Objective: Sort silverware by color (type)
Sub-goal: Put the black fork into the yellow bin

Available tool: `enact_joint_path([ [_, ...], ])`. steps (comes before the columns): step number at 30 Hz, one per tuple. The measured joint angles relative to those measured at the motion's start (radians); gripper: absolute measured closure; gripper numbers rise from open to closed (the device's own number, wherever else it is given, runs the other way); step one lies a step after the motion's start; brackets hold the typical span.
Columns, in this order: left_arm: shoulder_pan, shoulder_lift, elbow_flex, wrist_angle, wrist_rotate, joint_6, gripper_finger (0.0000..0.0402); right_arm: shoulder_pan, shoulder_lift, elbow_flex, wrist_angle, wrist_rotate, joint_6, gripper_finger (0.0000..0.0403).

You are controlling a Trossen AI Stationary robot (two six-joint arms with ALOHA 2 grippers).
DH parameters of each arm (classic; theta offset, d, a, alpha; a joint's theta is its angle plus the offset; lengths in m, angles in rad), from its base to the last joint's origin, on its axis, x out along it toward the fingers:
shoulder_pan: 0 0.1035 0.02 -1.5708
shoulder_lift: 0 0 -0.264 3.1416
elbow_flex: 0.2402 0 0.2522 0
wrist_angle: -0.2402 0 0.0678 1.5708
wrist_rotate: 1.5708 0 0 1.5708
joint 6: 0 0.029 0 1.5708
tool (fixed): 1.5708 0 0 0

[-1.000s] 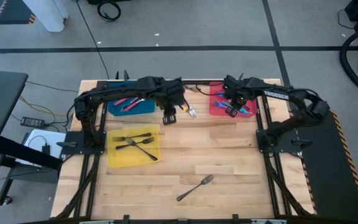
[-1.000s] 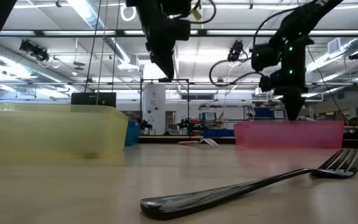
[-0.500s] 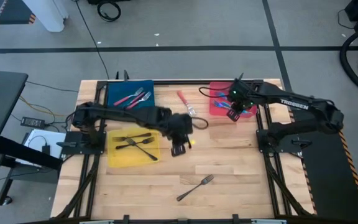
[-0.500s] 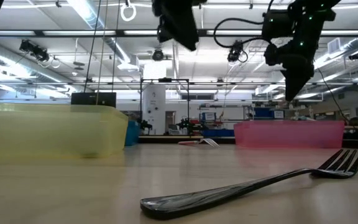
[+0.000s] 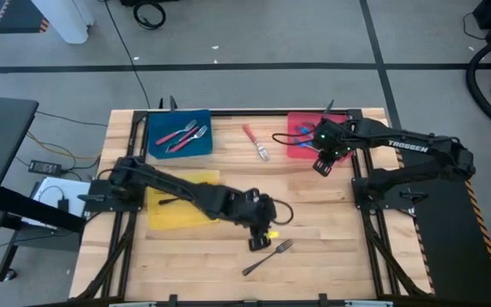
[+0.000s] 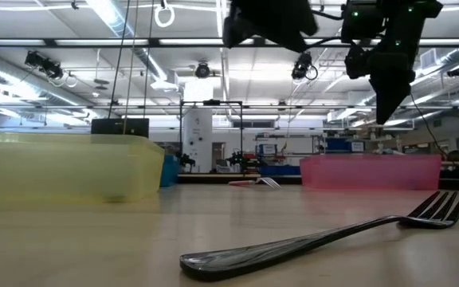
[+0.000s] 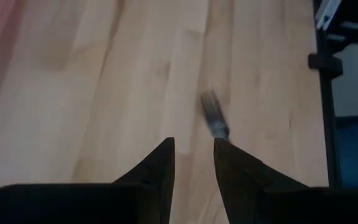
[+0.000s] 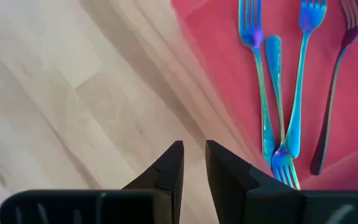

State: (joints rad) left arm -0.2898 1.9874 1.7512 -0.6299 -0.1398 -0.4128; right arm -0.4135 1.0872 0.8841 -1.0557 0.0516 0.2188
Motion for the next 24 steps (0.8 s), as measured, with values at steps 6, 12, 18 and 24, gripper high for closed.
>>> enact_joint_path([
  [6, -0.063, 0.078, 0.001, 0.119, -0.041, -0.076, 0.0290, 0.017, -0.002, 0.000, -0.007, 0.000, 0.022, 0.0328],
  [12, -0.113, 0.160, 0.001, 0.239, -0.040, -0.111, 0.0290, 0.022, -0.002, 0.000, -0.007, 0.000, 0.025, 0.0327],
  [18, -0.140, 0.207, 0.001, 0.280, -0.041, -0.160, 0.0290, 0.022, -0.002, 0.000, -0.007, 0.001, 0.051, 0.0327],
  [24, -0.154, 0.232, 0.001, 0.313, -0.041, -0.160, 0.0290, 0.022, -0.002, 0.000, 0.001, 0.002, 0.071, 0.0328],
])
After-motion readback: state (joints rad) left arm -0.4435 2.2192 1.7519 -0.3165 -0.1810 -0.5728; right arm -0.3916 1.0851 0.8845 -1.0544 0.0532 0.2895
